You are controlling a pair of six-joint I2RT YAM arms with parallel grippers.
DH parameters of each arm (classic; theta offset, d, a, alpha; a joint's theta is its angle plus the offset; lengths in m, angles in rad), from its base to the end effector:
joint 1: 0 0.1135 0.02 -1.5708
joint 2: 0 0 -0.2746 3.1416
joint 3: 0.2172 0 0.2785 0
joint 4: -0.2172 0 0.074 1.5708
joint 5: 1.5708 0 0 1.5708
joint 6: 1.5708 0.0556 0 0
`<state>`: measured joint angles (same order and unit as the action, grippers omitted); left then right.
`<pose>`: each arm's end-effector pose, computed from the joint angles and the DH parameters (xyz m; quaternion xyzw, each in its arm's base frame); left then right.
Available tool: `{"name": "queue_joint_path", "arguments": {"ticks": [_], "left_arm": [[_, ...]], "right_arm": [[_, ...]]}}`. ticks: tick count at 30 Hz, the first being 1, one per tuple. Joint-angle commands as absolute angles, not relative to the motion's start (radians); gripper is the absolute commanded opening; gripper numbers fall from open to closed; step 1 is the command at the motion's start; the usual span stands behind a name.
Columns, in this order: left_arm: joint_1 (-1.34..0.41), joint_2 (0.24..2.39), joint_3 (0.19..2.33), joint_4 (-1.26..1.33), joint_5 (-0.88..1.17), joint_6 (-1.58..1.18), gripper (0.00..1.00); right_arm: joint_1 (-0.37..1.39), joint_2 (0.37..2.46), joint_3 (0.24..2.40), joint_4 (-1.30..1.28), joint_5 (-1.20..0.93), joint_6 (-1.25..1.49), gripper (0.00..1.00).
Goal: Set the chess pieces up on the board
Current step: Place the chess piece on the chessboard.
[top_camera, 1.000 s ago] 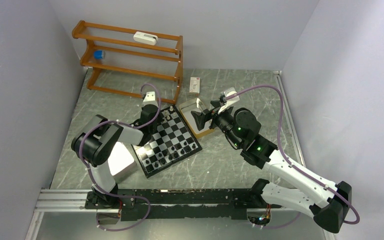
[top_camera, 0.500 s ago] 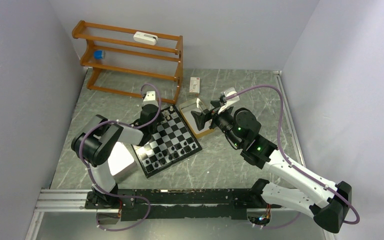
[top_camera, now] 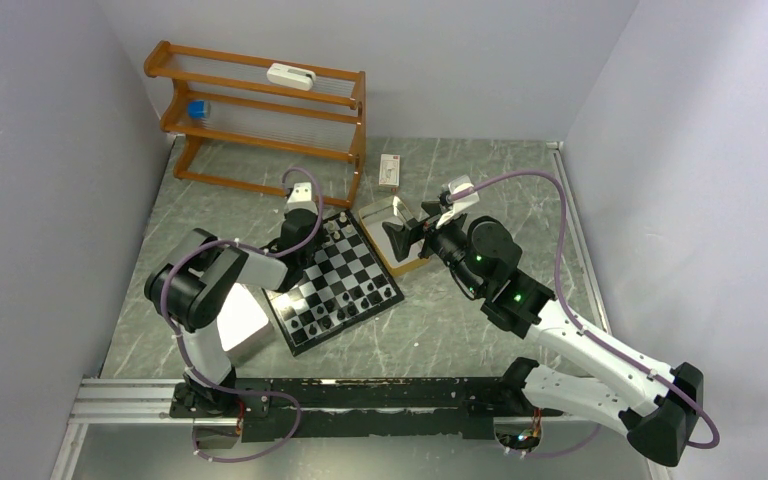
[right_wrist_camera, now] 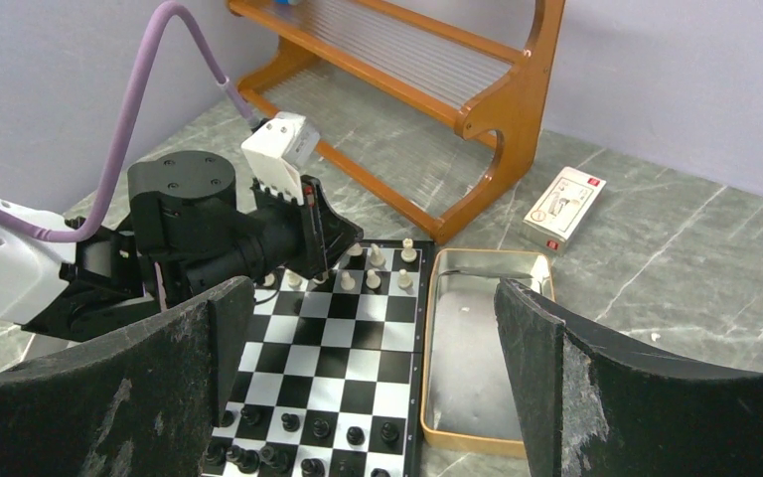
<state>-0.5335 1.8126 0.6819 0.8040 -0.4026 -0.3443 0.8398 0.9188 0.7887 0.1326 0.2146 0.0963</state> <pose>0.3335 -0.1717 0.1195 -0.0408 0.8037 -0.0955 0.5859 0.1818 0.1850 0.3563 -0.1844 0.6817 0.2501 0.6623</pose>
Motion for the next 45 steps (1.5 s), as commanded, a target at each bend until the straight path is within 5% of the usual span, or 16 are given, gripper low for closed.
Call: {"name": "queue_joint_path", "arguments": {"ticks": [1,26,45], "left_arm": [[-0.529,1.824,0.690,0.843,-0.397,-0.334,0.11],[-0.528,1.801,0.702,0.812,-0.385,-0.307,0.25],[-0.529,1.743,0.737,0.748,-0.370,-0.282,0.24]], "right_arm": [[0.845,0.904,0.779,0.171,0.231,0.098,0.96],[0.844,0.904,0.776,0.180,0.228,0.100,0.96],[0.845,0.901,0.772,0.183,0.229,0.100,0.96]]}}
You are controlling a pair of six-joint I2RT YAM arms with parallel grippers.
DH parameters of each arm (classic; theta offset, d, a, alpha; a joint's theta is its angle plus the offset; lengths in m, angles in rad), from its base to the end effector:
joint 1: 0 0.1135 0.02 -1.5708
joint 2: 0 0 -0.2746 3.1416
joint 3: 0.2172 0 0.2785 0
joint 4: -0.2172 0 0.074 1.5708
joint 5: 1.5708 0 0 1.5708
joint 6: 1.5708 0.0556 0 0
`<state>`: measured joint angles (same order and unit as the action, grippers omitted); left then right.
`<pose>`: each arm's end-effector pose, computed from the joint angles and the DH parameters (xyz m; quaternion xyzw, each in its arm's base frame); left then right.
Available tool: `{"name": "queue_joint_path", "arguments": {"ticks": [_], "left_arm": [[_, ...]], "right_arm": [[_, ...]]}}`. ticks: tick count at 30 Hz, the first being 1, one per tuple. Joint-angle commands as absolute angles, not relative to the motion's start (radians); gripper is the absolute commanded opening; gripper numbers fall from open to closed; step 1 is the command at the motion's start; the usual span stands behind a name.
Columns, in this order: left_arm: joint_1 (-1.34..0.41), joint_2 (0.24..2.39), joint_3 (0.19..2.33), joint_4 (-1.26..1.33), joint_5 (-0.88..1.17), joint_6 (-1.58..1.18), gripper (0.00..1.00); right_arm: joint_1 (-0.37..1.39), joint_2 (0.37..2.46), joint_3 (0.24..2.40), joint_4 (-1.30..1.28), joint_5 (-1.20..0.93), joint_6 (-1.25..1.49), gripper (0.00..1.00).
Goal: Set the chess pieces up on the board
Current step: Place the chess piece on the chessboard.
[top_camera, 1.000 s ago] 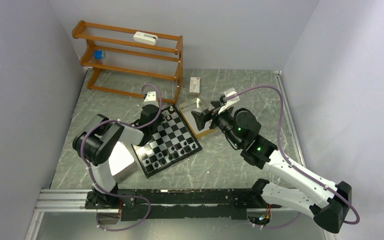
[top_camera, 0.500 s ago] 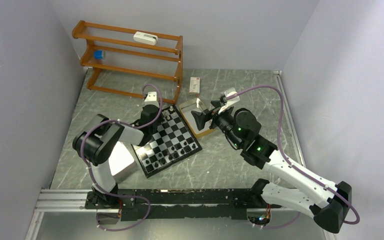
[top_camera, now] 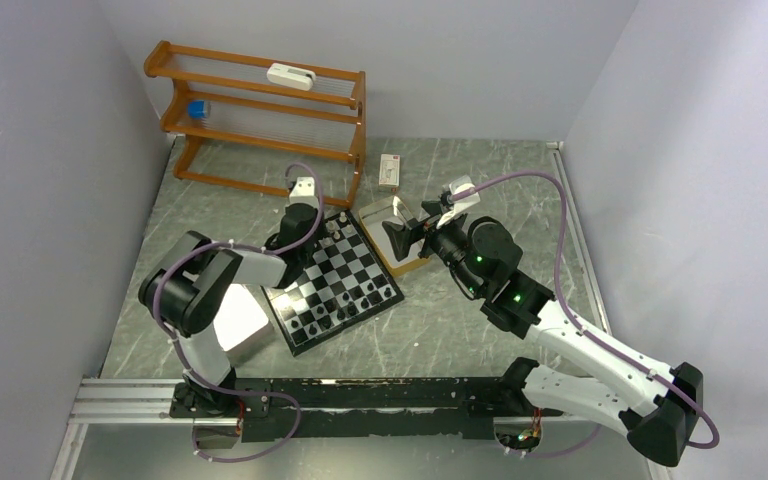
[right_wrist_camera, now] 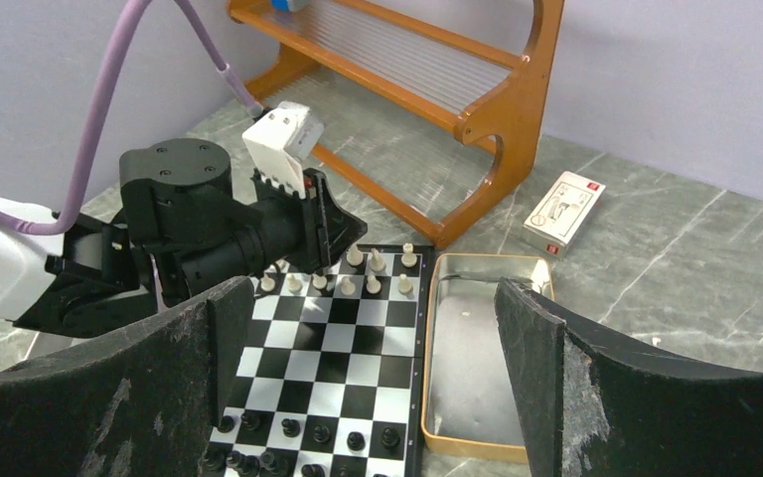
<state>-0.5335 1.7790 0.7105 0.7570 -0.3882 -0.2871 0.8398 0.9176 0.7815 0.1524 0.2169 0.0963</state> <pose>0.3377 -0.1750 0.1342 -0.0153 0.8010 -0.0875 0.5920 0.1818 0.1848 0.3562 -0.1814 0.6776 0.2520 0.6667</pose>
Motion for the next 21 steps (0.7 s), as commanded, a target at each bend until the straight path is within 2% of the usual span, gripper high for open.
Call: {"name": "queue_joint_path", "arguments": {"ticks": [1,8,16,21], "left_arm": [[-0.531,1.734,0.735,0.746,-0.367,-0.283,0.24],[-0.529,1.645,0.772,0.636,-0.383,-0.296,0.25],[-0.501,1.604,0.950,0.305,-0.366,-0.323,0.24],[-0.409,1.693,1.118,0.079,-0.211,-0.347,0.10]], "right_arm": [[0.844,0.901,0.770,0.185,0.230,0.099,0.96],[0.845,0.903,0.775,0.179,0.225,0.100,0.96],[0.844,0.904,0.781,0.168,0.203,0.109,0.96],[0.845,0.904,0.783,0.168,0.206,0.106,0.96]]}}
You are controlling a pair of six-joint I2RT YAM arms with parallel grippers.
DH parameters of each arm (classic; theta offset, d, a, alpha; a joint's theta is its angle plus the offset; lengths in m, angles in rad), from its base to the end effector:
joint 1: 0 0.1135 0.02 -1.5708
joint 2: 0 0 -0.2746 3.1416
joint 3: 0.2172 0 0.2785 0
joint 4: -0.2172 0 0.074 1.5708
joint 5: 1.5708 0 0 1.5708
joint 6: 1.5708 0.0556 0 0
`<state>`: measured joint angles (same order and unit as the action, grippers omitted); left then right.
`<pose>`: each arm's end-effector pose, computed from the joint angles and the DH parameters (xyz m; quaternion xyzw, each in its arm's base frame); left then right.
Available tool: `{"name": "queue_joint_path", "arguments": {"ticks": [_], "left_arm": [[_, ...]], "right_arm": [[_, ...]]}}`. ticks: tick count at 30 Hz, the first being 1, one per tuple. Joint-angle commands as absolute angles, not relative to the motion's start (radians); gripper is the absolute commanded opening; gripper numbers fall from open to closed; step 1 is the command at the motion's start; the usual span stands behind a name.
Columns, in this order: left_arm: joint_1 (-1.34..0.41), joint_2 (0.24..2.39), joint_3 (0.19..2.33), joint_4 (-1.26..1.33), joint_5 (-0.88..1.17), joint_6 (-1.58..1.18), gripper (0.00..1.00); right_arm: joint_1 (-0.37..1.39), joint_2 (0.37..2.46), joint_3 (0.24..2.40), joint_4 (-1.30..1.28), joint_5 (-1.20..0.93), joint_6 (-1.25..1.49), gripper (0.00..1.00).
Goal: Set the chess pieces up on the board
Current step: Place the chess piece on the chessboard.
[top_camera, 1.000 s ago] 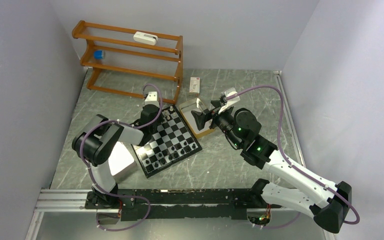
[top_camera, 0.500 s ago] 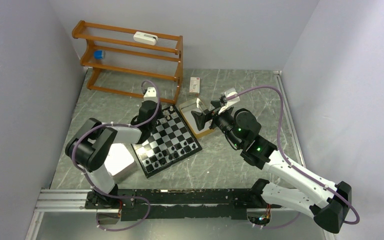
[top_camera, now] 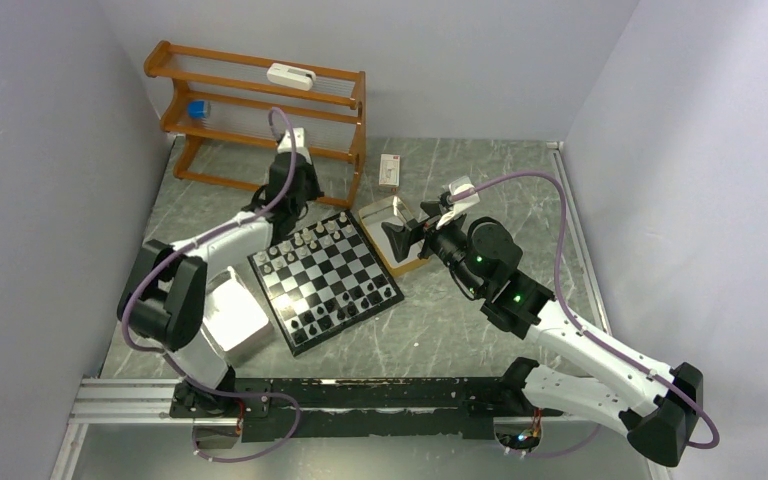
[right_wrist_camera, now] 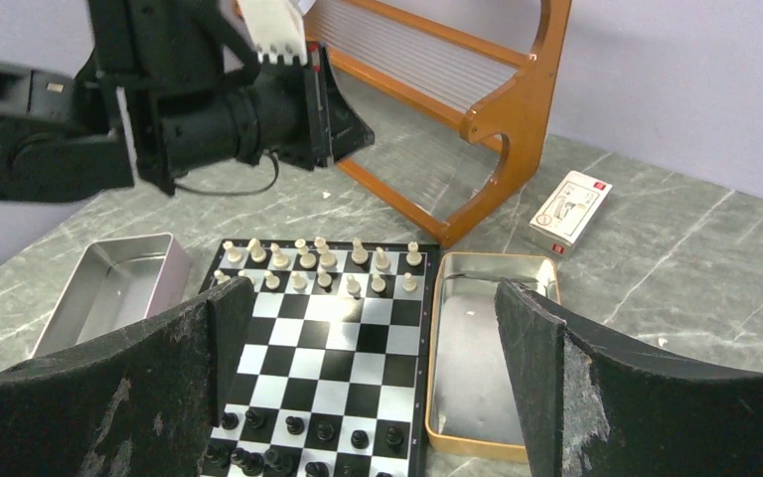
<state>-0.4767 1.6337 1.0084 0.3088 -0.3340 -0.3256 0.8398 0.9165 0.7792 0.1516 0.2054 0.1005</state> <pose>0.3754 -0.1734 0.2376 -0.0370 0.8035 -0.1021 0.5853 0.1813 0.1852 0.3555 -0.1842 0.6775 0.2568 0.6641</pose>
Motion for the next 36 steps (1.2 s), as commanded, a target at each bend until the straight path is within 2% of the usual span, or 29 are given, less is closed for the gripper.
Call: {"name": "queue_joint_path", "arguments": {"ticks": [1,3,8,17,36], "left_arm": [[-0.403,1.713,1.143,0.053,-0.190,-0.332,0.09],[-0.399,1.753,1.194,0.005,-0.151,-0.299,0.05],[-0.397,1.858,1.290,-0.091,-0.046,-0.248,0.05],[-0.397,1.943,1.312,-0.132,-0.009,-0.228,0.05],[-0.402,1.891,1.269,-0.179,0.002,-0.215,0.05]], "right_arm": [[0.844,0.905,0.781,0.170,0.206,0.106,0.96],[0.844,0.908,0.784,0.168,0.207,0.105,0.96],[0.845,0.914,0.789,0.170,0.209,0.103,0.96],[0.845,0.918,0.789,0.172,0.206,0.103,0.96],[0.844,0.919,0.781,0.179,0.206,0.106,0.96]]}}
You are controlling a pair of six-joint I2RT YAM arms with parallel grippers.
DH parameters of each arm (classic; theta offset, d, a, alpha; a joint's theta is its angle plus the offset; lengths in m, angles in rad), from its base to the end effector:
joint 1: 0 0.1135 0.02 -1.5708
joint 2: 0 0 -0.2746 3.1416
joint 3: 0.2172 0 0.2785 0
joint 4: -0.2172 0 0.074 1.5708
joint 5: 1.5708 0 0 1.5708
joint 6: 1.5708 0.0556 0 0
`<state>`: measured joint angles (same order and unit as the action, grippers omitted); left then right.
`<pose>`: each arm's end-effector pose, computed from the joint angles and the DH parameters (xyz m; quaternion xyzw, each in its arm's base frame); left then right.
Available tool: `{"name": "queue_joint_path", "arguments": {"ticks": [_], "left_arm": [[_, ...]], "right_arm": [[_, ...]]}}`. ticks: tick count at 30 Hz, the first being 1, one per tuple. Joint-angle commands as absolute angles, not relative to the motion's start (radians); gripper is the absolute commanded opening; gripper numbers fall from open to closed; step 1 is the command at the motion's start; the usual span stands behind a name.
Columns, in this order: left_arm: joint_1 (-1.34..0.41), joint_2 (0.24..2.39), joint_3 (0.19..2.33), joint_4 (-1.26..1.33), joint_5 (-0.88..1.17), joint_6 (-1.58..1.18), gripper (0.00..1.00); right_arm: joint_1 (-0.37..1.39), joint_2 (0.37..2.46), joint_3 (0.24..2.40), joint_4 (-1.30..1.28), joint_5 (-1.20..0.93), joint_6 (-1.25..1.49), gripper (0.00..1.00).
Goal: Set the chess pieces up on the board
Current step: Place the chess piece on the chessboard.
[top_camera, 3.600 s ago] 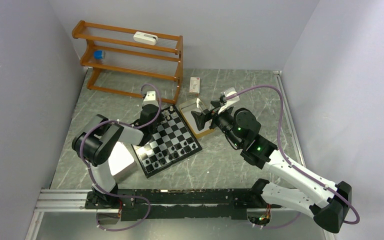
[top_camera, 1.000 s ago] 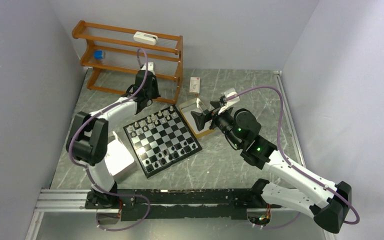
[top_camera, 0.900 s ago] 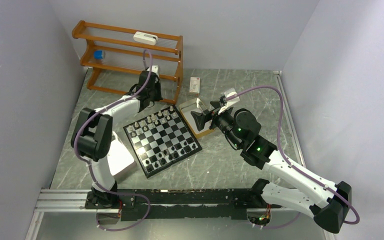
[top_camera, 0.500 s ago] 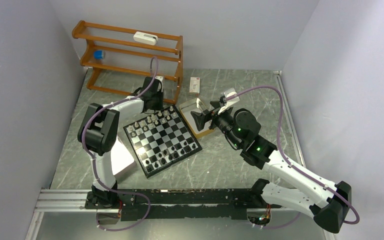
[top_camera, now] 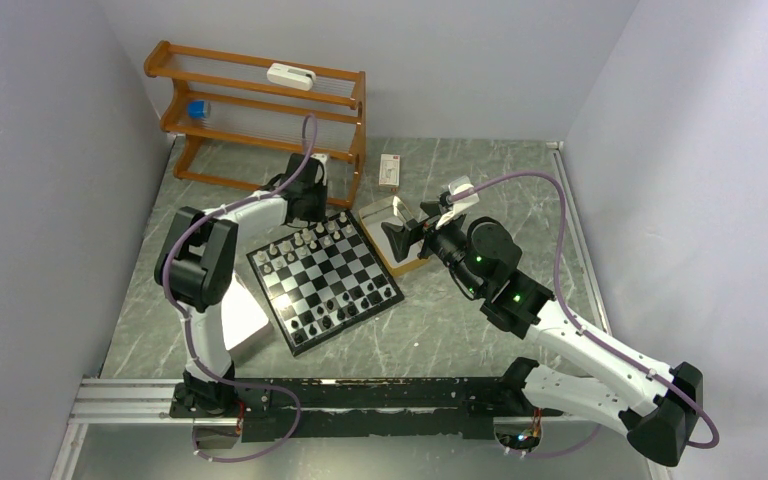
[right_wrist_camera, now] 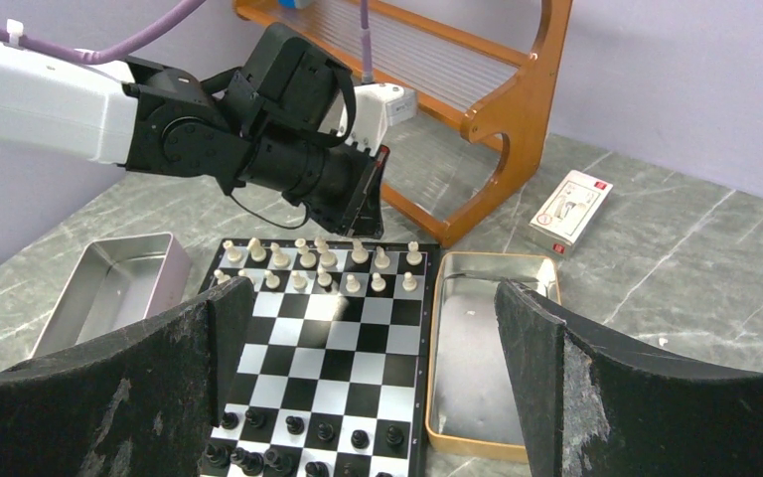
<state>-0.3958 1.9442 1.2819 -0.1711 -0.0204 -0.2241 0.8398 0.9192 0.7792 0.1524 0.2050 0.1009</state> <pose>0.4236 -0.1758 0.1533 0.0763 0.9296 -0.1009 0.3461 0.1817 0.1857 0.3549 -0.1845 0.6781 0.2567 0.6635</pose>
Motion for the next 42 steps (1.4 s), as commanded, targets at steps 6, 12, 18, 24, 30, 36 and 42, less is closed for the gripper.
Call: {"name": "queue_joint_path", "arguments": {"ticks": [6,12,18,24,30,36,42], "left_arm": [[-0.403,1.887,1.257,-0.180,0.002,-0.220,0.05],[-0.406,1.888,1.253,-0.187,0.002,-0.221,0.05],[-0.411,1.885,1.253,-0.191,0.002,-0.221,0.05],[-0.414,1.885,1.249,-0.199,0.002,-0.221,0.05],[-0.414,1.875,1.241,-0.205,0.002,-0.217,0.05],[-0.414,1.875,1.245,-0.205,0.002,-0.217,0.05],[-0.414,1.891,1.277,-0.212,0.002,-0.210,0.05]], "right_arm": [[0.845,0.914,0.778,0.180,0.208,0.104,0.96],[0.845,0.911,0.777,0.181,0.208,0.105,0.96],[0.844,0.912,0.776,0.184,0.209,0.104,0.96],[0.845,0.913,0.775,0.184,0.210,0.105,0.96],[0.845,0.916,0.775,0.185,0.208,0.106,0.96],[0.845,0.917,0.775,0.184,0.210,0.104,0.96],[0.845,0.917,0.775,0.184,0.208,0.106,0.96]]}}
